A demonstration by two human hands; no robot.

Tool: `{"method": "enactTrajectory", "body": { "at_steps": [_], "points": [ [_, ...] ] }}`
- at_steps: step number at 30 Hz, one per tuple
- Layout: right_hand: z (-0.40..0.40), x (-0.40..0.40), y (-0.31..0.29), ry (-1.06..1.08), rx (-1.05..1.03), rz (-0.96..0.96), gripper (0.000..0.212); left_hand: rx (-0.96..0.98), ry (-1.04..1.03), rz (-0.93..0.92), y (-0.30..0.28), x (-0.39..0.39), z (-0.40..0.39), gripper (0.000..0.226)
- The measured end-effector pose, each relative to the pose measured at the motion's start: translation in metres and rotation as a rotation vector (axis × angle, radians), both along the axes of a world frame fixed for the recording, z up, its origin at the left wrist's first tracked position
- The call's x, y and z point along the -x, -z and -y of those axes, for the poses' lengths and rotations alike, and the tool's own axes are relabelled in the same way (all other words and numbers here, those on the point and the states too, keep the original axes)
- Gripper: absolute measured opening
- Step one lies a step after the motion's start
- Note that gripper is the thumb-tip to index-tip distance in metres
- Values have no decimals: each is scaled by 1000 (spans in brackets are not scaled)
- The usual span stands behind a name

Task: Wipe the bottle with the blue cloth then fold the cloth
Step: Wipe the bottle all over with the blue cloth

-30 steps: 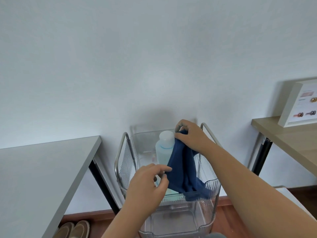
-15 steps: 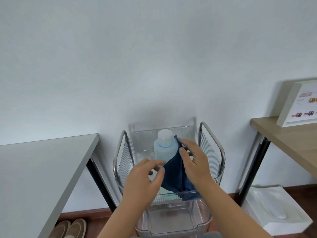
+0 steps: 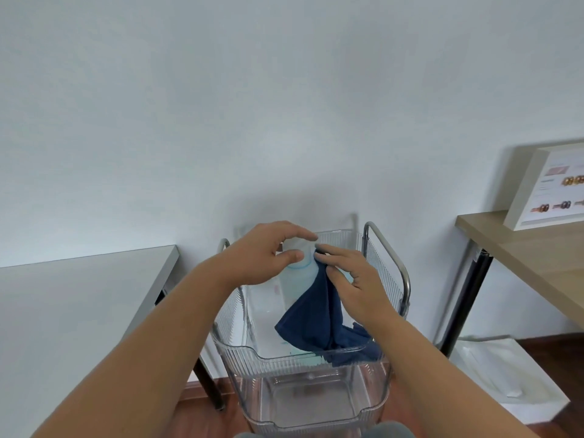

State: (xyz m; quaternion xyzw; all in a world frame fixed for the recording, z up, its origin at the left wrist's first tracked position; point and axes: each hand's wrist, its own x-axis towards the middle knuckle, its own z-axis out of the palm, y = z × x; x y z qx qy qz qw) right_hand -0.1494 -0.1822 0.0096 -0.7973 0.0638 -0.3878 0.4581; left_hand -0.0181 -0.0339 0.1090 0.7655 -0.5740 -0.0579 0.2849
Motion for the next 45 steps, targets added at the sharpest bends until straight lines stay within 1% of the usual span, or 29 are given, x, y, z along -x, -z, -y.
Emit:
{"method": "enactTrajectory", "body": {
  "at_steps": [2,5,8,14,21,27,30,32,34,36,38,40,42,45],
  "points": [
    [4,-1,-4,-11,37,-17,33,21,-8,32,3,0,0,36],
    [7,0,-6,-36,5,-25,33,35,-18,82,7,1,2,39],
    [9,3,-5,-22,-2,-8,35,66,-17,106,11,1,6,38],
    [2,2,-3,0,33,22,27,164,-58,152,17,3,8,34],
    [2,1,-3,71,131,61,28,129,-192,189,21,13,18,34],
    [4,0,-8,83,218,57,22,18,-370,279,10,17,19,38],
    [6,1,-12,83,266,35,21,-2,-407,227,-1,16,23,43],
    [9,4,-17,55,266,-15,22,-4,-398,182,-7,13,22,50],
    [12,6,-23,-4,245,-100,26,-56,-328,115,-11,7,16,54],
    [16,7,-30,-47,273,-184,31,-135,-246,15,-12,1,6,55],
    [18,5,-34,-65,284,-239,29,-150,-177,-100,-9,-5,-2,58],
    [18,5,-35,-96,203,-257,27,-85,-150,-180,-4,-8,-6,59],
    [17,5,-34,-120,112,-258,26,0,-170,-214,1,-8,-5,57],
    [14,6,-29,-103,63,-239,27,132,-211,-266,13,-5,-3,50]
  ]
}}
